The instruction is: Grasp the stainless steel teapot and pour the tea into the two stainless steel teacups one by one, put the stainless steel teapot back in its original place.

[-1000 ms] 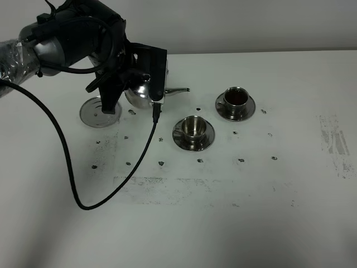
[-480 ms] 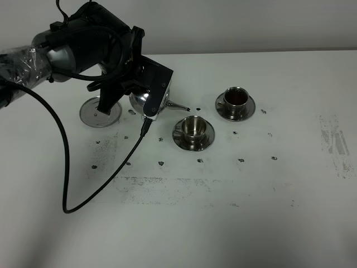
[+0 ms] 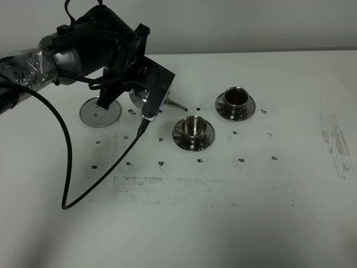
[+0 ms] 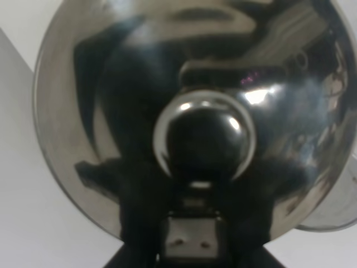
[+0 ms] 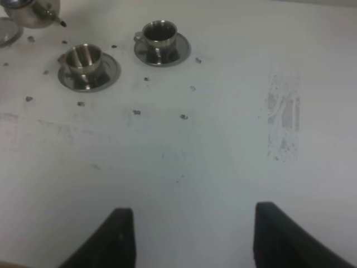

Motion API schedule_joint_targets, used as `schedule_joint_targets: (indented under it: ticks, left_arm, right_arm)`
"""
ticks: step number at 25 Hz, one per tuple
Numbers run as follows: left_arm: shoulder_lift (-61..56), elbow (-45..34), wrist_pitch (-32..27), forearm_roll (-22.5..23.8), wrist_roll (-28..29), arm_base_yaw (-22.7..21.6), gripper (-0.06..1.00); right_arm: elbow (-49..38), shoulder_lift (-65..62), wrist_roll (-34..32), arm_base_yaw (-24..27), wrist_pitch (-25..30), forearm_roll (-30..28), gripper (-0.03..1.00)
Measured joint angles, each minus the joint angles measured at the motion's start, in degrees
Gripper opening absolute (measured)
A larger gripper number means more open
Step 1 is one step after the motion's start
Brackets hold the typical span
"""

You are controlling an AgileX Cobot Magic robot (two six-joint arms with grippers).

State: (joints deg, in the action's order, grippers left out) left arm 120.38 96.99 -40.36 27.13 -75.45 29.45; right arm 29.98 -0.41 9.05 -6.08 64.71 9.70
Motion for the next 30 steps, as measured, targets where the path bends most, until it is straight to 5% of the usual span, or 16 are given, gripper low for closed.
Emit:
schedule_joint_targets:
  ticks: [30]
  left_arm:
    - [1.3, 0.0, 2.2, 6.6, 1.7, 2.2, 0.19]
  right_arm:
    - [0.0, 0.0, 0.0, 0.0, 0.0, 0.0, 0.46]
